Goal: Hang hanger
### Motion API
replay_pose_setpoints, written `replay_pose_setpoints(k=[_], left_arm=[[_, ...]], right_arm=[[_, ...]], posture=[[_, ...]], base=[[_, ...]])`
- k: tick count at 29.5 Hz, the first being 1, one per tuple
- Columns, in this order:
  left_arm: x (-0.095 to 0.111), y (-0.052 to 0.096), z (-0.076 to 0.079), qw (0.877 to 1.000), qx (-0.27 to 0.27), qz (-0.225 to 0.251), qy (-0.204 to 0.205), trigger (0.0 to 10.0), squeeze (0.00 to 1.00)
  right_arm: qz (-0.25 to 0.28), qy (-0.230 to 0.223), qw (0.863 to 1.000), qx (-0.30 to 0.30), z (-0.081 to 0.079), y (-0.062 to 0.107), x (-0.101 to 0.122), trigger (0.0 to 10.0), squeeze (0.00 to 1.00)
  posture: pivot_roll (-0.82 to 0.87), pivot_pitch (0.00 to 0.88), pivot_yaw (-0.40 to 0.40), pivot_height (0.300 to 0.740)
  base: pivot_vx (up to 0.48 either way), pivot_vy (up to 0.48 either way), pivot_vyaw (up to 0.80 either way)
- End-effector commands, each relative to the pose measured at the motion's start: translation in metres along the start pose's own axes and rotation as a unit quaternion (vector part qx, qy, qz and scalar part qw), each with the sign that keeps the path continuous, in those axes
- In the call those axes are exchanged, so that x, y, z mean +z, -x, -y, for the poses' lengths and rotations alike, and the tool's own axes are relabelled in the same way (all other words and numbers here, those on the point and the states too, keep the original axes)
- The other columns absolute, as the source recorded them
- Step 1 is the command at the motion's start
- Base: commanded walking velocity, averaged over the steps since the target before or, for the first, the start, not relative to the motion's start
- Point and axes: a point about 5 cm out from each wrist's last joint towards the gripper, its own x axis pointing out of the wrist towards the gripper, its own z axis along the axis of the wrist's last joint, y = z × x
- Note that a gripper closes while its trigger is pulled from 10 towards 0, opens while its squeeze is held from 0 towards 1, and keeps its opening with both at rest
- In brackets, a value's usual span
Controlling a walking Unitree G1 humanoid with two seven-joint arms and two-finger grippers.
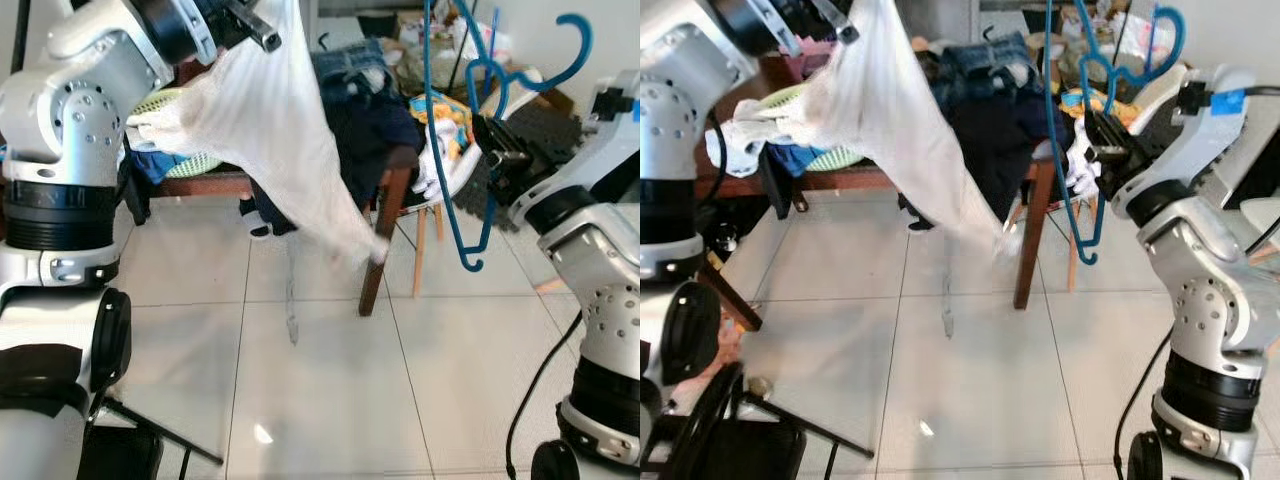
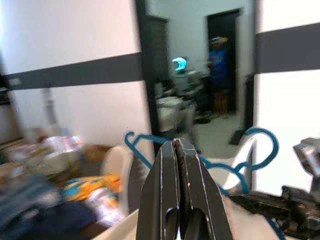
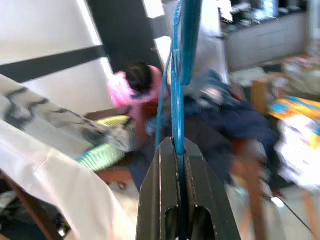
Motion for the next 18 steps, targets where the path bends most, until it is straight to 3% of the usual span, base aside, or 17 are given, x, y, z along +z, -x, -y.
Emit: replay_pose_setpoints(k=[1, 3, 7, 8, 9, 10, 11, 13, 18], left_arm=[[0.001, -0.007, 0.012, 0.999, -0.028, 0.015, 0.012, 10.0, 0.00], [0.001, -0.007, 0.012, 0.999, -0.028, 0.015, 0.012, 10.0, 0.00], [-0.024, -0.008, 0.020, 0.999, -0.033, -0.007, 0.043, 10.0, 0.00], [-0.040, -0.007, 0.023, 0.998, -0.032, -0.024, 0.058, 10.0, 0.00], [-0.040, -0.007, 0.023, 0.998, -0.032, -0.024, 0.058, 10.0, 0.00], [-0.055, -0.004, 0.025, 0.996, -0.027, -0.044, 0.068, 10.0, 0.00], [-0.055, -0.004, 0.025, 0.996, -0.027, -0.044, 0.068, 10.0, 0.00], [-0.084, 0.006, 0.026, 0.993, -0.016, -0.080, 0.082, 10.0, 0.00], [-0.102, 0.016, 0.025, 0.991, -0.006, -0.105, 0.086, 10.0, 0.00]], right_arm=[[0.017, 0.009, 1.000, -0.009, 0.003, 0.002, 0.007, 10.0, 0.00], [0.017, 0.009, 1.000, -0.009, 0.003, 0.002, 0.007, 10.0, 0.00], [0.000, 0.022, 0.999, -0.024, 0.007, 0.001, 0.001, 10.0, 0.00], [-0.015, 0.031, 0.999, -0.034, 0.009, 0.001, -0.005, 10.0, 0.00], [-0.015, 0.031, 0.999, -0.034, 0.009, 0.001, -0.005, 10.0, 0.00], [-0.025, 0.037, 0.998, -0.042, 0.011, 0.002, -0.009, 10.0, 0.00], [-0.025, 0.037, 0.998, -0.042, 0.011, 0.002, -0.009, 10.0, 0.00], [-0.037, 0.044, 0.997, -0.055, 0.015, 0.004, -0.013, 10.0, 0.00], [-0.045, 0.050, 0.996, -0.062, 0.018, 0.006, -0.015, 10.0, 0.00]], posture=[[0.01, 0.074, 0.031, 0.740], [0.01, 0.074, 0.031, 0.740], [0.00, 0.072, 0.029, 0.740], [0.00, 0.072, 0.027, 0.740], [0.00, 0.072, 0.027, 0.740], [0.00, 0.077, 0.025, 0.740], [0.00, 0.077, 0.025, 0.740], [-0.01, 0.082, 0.021, 0.740], [-0.01, 0.085, 0.019, 0.740]], base=[[-0.405, 0.000, -0.80], [-0.405, 0.000, -0.80], [-0.388, 0.000, -0.80], [-0.315, 0.000, -0.80], [-0.315, 0.000, -0.80], [0.000, 0.000, -0.80], [0.000, 0.000, -0.80], [0.000, 0.000, -0.80], [0.000, 0.000, -0.80]])
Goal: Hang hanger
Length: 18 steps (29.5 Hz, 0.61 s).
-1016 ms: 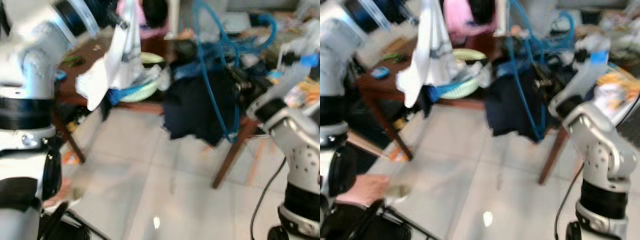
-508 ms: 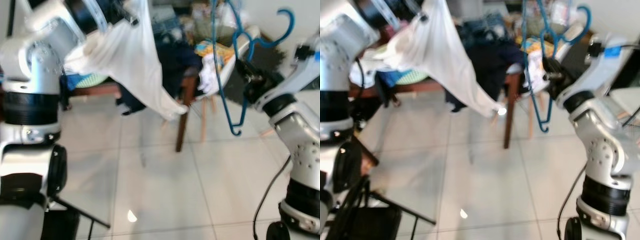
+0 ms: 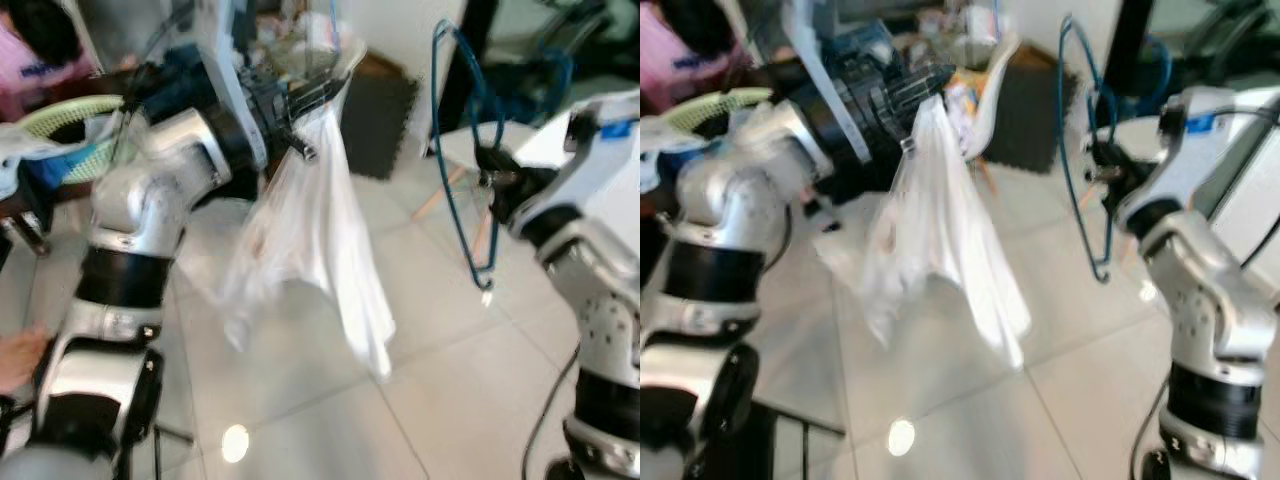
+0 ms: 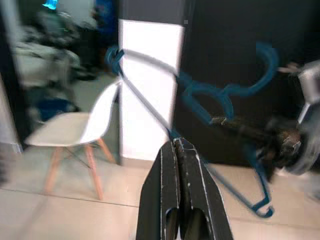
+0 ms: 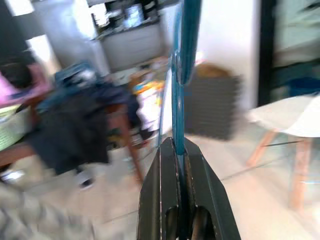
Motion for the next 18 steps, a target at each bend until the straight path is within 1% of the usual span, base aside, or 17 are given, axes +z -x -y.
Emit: replay_pose_setpoints(k=[1, 3, 4, 6, 8, 9, 10, 11, 13, 14, 16, 18], left_arm=[[0.004, 0.002, 0.000, 1.000, -0.007, 0.008, -0.028, 10.0, 0.00], [-0.008, 0.006, -0.004, 0.998, 0.004, -0.018, -0.063, 10.0, 0.00], [-0.008, 0.006, -0.004, 0.998, 0.004, -0.018, -0.063, 10.0, 0.00], [-0.016, 0.011, -0.011, 0.995, 0.030, -0.038, -0.090, 10.0, 0.00], [-0.016, 0.011, -0.011, 0.995, 0.030, -0.038, -0.090, 10.0, 0.00], [-0.024, 0.015, -0.019, 0.992, 0.058, -0.054, -0.100, 10.0, 0.00], [-0.043, 0.029, -0.038, 0.982, 0.126, -0.094, -0.107, 10.0, 0.00], [-0.043, 0.029, -0.038, 0.982, 0.126, -0.094, -0.107, 10.0, 0.00], [-0.057, 0.041, -0.049, 0.974, 0.167, -0.115, -0.101, 10.0, 0.00], [-0.057, 0.041, -0.049, 0.974, 0.167, -0.115, -0.101, 10.0, 0.00], [-0.063, 0.047, -0.053, 0.971, 0.185, -0.117, -0.091, 10.0, 0.00], [-0.065, 0.049, -0.053, 0.972, 0.186, -0.113, -0.085, 10.0, 0.00]], right_arm=[[0.002, 0.008, 1.000, 0.004, -0.002, 0.000, 0.003, 10.0, 0.00], [-0.027, 0.025, 0.999, 0.018, -0.004, 0.001, -0.005, 10.0, 0.00], [-0.027, 0.025, 0.999, 0.018, -0.004, 0.001, -0.005, 10.0, 0.00], [-0.063, 0.050, 0.996, 0.029, -0.004, 0.004, -0.015, 10.0, 0.00], [-0.063, 0.050, 0.996, 0.029, -0.004, 0.004, -0.015, 10.0, 0.00], [-0.084, 0.065, 0.994, 0.029, -0.001, 0.007, -0.021, 10.0, 0.00], [-0.120, 0.084, 0.989, 0.027, 0.003, 0.012, -0.031, 10.0, 0.00], [-0.120, 0.084, 0.989, 0.027, 0.003, 0.012, -0.031, 10.0, 0.00], [-0.139, 0.093, 0.985, 0.027, 0.005, 0.015, -0.037, 10.0, 0.00], [-0.139, 0.093, 0.985, 0.027, 0.005, 0.015, -0.037, 10.0, 0.00], [-0.152, 0.101, 0.983, 0.028, 0.006, 0.017, -0.040, 10.0, 0.00], [-0.158, 0.105, 0.981, 0.029, 0.007, 0.018, -0.041, 10.0, 0.00]], posture=[[-0.01, 0.087, 0.018, 0.740], [-0.01, 0.089, 0.020, 0.740], [-0.01, 0.089, 0.020, 0.740], [-0.01, 0.090, 0.020, 0.740], [-0.01, 0.090, 0.020, 0.740], [-0.02, 0.092, 0.018, 0.740], [-0.03, 0.097, 0.018, 0.740], [-0.03, 0.097, 0.018, 0.740], [-0.03, 0.098, 0.016, 0.740], [-0.03, 0.098, 0.016, 0.740], [-0.03, 0.099, 0.014, 0.740], [-0.03, 0.100, 0.012, 0.740]], base=[[0.000, 0.000, -0.80], [0.000, 0.000, -0.80], [0.000, 0.000, -0.80], [0.000, 0.000, -0.80], [0.000, 0.000, -0.80], [0.000, 0.000, -0.80], [0.000, 0.000, -0.80], [0.000, 0.000, -0.80], [0.000, 0.000, -0.80], [0.000, 0.000, -0.80], [0.000, 0.000, -0.80], [0.000, 0.000, -0.80]])
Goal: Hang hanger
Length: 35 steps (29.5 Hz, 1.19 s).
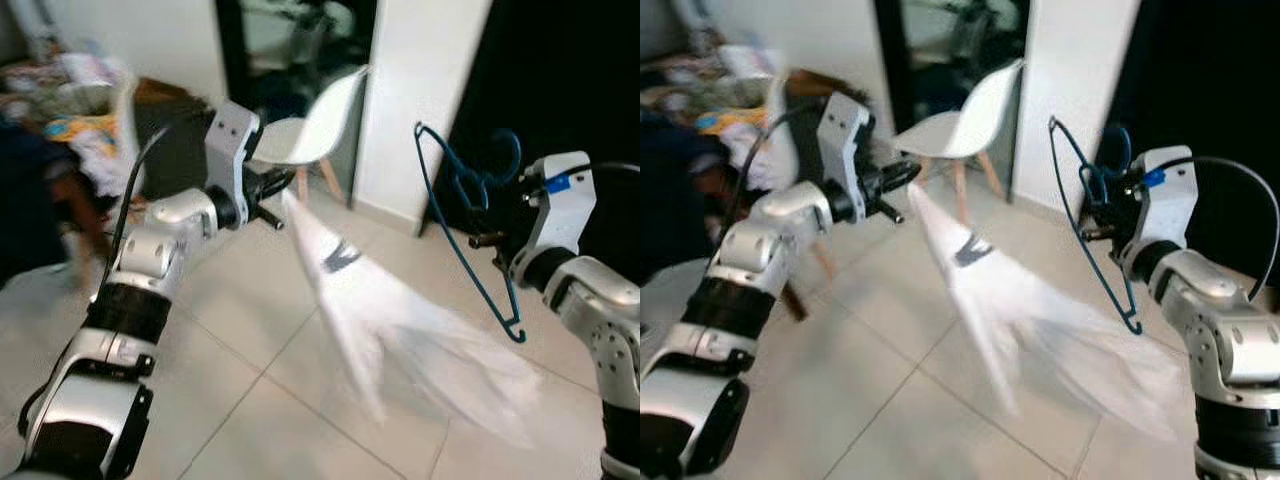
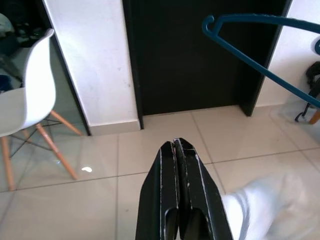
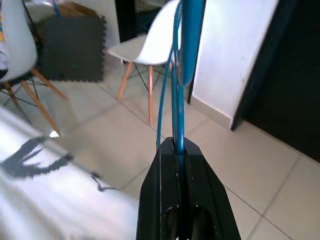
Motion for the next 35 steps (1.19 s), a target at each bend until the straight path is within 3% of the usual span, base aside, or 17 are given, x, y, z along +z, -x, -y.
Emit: replay_pose_setpoints(k=[1, 7, 9, 11, 16, 18, 21, 24, 29, 31, 32, 33, 35], left_arm=[[-0.002, 0.006, -0.009, 1.000, 0.014, 0.007, -0.003, 10.0, 0.00], [-0.009, 0.007, -0.004, 1.000, 0.000, 0.006, -0.011, 10.0, 0.00], [-0.021, 0.009, -0.002, 1.000, -0.001, -0.012, -0.016, 10.0, 0.00], [-0.054, 0.015, 0.004, 0.998, -0.013, -0.061, -0.014, 10.0, 0.00], [-0.079, 0.023, 0.012, 0.994, -0.039, -0.100, 0.000, 10.0, 0.00], [-0.119, 0.044, 0.026, 0.978, -0.105, -0.182, 0.010, 10.0, 0.00], [-0.145, 0.061, 0.031, 0.963, -0.124, -0.238, 0.020, 10.0, 0.00], [-0.173, 0.082, 0.028, 0.953, -0.076, -0.286, 0.061, 10.0, 0.00], [-0.191, 0.098, 0.028, 0.945, -0.042, -0.313, 0.082, 10.0, 0.00], [-0.210, 0.118, 0.032, 0.934, -0.019, -0.345, 0.092, 10.0, 0.00], [-0.210, 0.118, 0.032, 0.934, -0.019, -0.345, 0.092, 10.0, 0.00], [-0.228, 0.139, 0.043, 0.921, -0.027, -0.372, 0.112, 10.0, 0.00], [-0.234, 0.146, 0.047, 0.917, -0.034, -0.378, 0.122, 10.0, 0.00]], right_arm=[[-0.023, 0.007, 1.000, 0.009, -0.002, 0.001, -0.007, 10.0, 0.00], [-0.040, 0.015, 0.999, 0.020, -0.002, 0.002, -0.012, 10.0, 0.00], [-0.057, 0.021, 0.998, 0.023, 0.001, 0.005, -0.019, 10.0, 0.00], [-0.091, 0.028, 0.995, 0.022, 0.008, 0.010, -0.036, 10.0, 0.00], [-0.108, 0.027, 0.993, 0.026, 0.010, 0.014, -0.047, 10.0, 0.00], [-0.128, 0.024, 0.991, 0.038, 0.007, 0.019, -0.065, 10.0, 0.00], [-0.145, 0.015, 0.989, 0.039, 0.006, 0.023, -0.082, 10.0, 0.00], [-0.176, -0.020, 0.984, 0.016, 0.006, 0.033, -0.120, 10.0, 0.00], [-0.189, -0.064, 0.980, -0.002, 0.002, 0.043, -0.149, 10.0, 0.00], [-0.192, -0.123, 0.974, -0.009, -0.009, 0.054, -0.174, 10.0, 0.00], [-0.192, -0.123, 0.974, -0.009, -0.009, 0.054, -0.174, 10.0, 0.00], [-0.201, -0.169, 0.965, -0.012, -0.018, 0.069, -0.200, 10.0, 0.00], [-0.206, -0.182, 0.962, -0.013, -0.021, 0.074, -0.209, 10.0, 0.00]], posture=[[-0.03, 0.100, 0.012, 0.740], [-0.03, 0.103, 0.010, 0.740], [-0.03, 0.105, 0.011, 0.740], [-0.03, 0.110, 0.008, 0.740], [-0.03, 0.111, 0.009, 0.740], [-0.04, 0.113, 0.009, 0.740], [-0.04, 0.114, 0.007, 0.740], [-0.04, 0.117, 0.007, 0.740], [-0.04, 0.115, 0.007, 0.740], [-0.05, 0.117, 0.008, 0.740], [-0.05, 0.117, 0.008, 0.740], [-0.05, 0.115, 0.005, 0.740], [-0.05, 0.115, 0.005, 0.740]], base=[[0.000, 0.000, -0.80], [0.000, 0.000, -0.80], [0.000, 0.000, -0.80], [0.000, 0.000, -0.80], [0.000, 0.000, -0.80], [0.000, 0.000, -0.80], [0.000, 0.000, -0.80], [0.000, 0.000, -0.80], [0.000, 0.000, -0.80], [0.000, 0.000, -0.80], [0.000, 0.000, -0.80], [0.000, 0.000, -0.80], [0.000, 0.000, -0.80]])
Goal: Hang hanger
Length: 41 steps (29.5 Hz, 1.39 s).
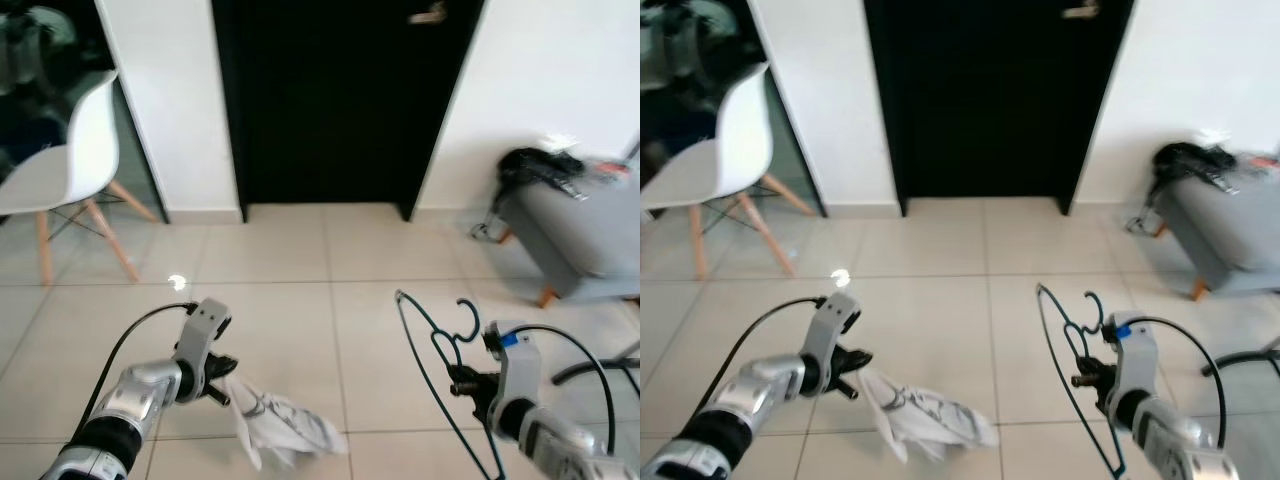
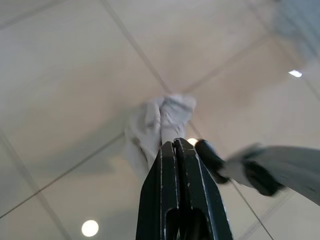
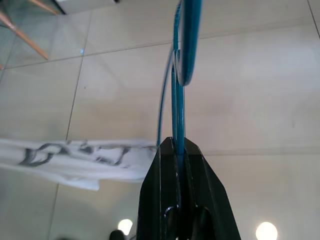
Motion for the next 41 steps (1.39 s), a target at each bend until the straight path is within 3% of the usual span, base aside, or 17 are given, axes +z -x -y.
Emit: replay_pose_setpoints(k=[1, 3, 5, 11, 13, 23, 26, 27, 28, 29, 30, 32, 35, 39, 40, 41], left_arm=[[-0.024, 0.004, 0.004, 0.999, -0.012, -0.021, 0.027, 10.0, 0.00], [-0.029, 0.005, 0.005, 0.999, -0.016, -0.021, 0.037, 10.0, 0.00], [-0.039, 0.009, 0.009, 0.997, -0.033, -0.008, 0.068, 10.0, 0.00], [-0.046, 0.012, 0.012, 0.994, -0.051, 0.012, 0.091, 10.0, 0.00], [-0.043, 0.013, 0.013, 0.991, -0.065, 0.049, 0.106, 10.0, 0.00], [-0.039, 0.016, 0.020, 0.987, -0.108, 0.081, 0.087, 10.0, 0.00], [-0.032, 0.017, 0.020, 0.987, -0.117, 0.097, 0.054, 10.0, 0.00], [-0.017, 0.017, 0.019, 0.987, -0.118, 0.104, -0.041, 10.0, 0.00], [-0.004, 0.017, 0.017, 0.982, -0.114, 0.119, -0.088, 10.0, 0.00], [0.005, 0.017, 0.016, 0.978, -0.111, 0.130, -0.116, 10.0, 0.00], [0.005, 0.017, 0.016, 0.978, -0.111, 0.130, -0.116, 10.0, 0.00], [0.043, 0.019, 0.011, 0.962, -0.102, 0.178, -0.178, 10.0, 0.00], [0.061, 0.022, 0.010, 0.952, -0.102, 0.199, -0.209, 10.0, 0.00], [0.119, 0.032, 0.010, 0.909, -0.097, 0.255, -0.315, 10.0, 0.00], [0.119, 0.032, 0.010, 0.909, -0.097, 0.255, -0.315, 10.0, 0.00], [0.132, 0.035, 0.011, 0.900, -0.095, 0.269, -0.331, 10.0, 0.00]], right_arm=[[-0.001, -0.039, 0.999, 0.003, 0.003, 0.003, -0.019, 10.0, 0.00], [-0.001, -0.052, 0.999, 0.002, 0.004, 0.005, -0.024, 10.0, 0.00], [0.002, -0.095, 0.995, 0.011, 0.006, 0.011, -0.039, 10.0, 0.00], [-0.007, -0.130, 0.991, 0.025, 0.007, 0.018, -0.058, 10.0, 0.00], [-0.017, -0.150, 0.988, 0.029, 0.006, 0.023, -0.072, 10.0, 0.00], [-0.011, -0.169, 0.985, 0.042, 0.005, 0.027, -0.083, 10.0, 0.00], [-0.010, -0.164, 0.985, 0.048, 0.005, 0.028, -0.083, 10.0, 0.00], [-0.006, -0.163, 0.985, 0.057, 0.004, 0.028, -0.082, 10.0, 0.00], [-0.002, -0.160, 0.985, 0.063, 0.003, 0.027, -0.080, 10.0, 0.00], [0.001, -0.159, 0.985, 0.068, 0.003, 0.027, -0.078, 10.0, 0.00], [0.001, -0.159, 0.985, 0.068, 0.003, 0.027, -0.078, 10.0, 0.00], [0.015, -0.145, 0.985, 0.090, 0.001, 0.025, -0.068, 10.0, 0.00], [0.021, -0.134, 0.985, 0.103, 0.001, 0.025, -0.063, 10.0, 0.00], [0.042, -0.067, 0.986, 0.146, 0.004, 0.025, -0.029, 10.0, 0.00], [0.042, -0.067, 0.986, 0.146, 0.004, 0.025, -0.029, 10.0, 0.00], [0.054, -0.052, 0.986, 0.150, 0.006, 0.026, -0.015, 10.0, 0.00]], posture=[[-0.05, 0.115, 0.005, 0.740], [-0.05, 0.115, 0.003, 0.740], [-0.05, 0.114, 0.001, 0.740], [-0.05, 0.110, -0.002, 0.740], [-0.05, 0.106, 0.000, 0.740], [-0.06, 0.099, 0.002, 0.740], [-0.06, 0.100, 0.001, 0.740], [-0.06, 0.102, 0.000, 0.740], [-0.05, 0.105, 0.001, 0.740], [-0.05, 0.105, 0.001, 0.740], [-0.05, 0.105, 0.001, 0.740], [-0.05, 0.104, 0.005, 0.740], [-0.06, 0.107, 0.006, 0.740], [-0.06, 0.108, 0.012, 0.740], [-0.06, 0.108, 0.012, 0.740], [-0.06, 0.109, 0.013, 0.740]], base=[[0.000, 0.000, -0.80], [0.000, 0.000, -0.80], [0.000, 0.000, -0.80], [0.000, 0.000, -0.80], [0.000, 0.000, -0.80], [0.000, 0.000, -0.80], [0.000, 0.000, 0.00], [0.000, 0.000, 0.00], [0.000, 0.000, 0.00], [0.000, 0.000, 0.00], [0.000, 0.000, 0.00], [0.000, 0.000, -0.80], [0.000, 0.000, -0.80], [0.000, 0.000, -0.80], [0.000, 0.000, -0.80], [0.000, 0.000, -0.80]])
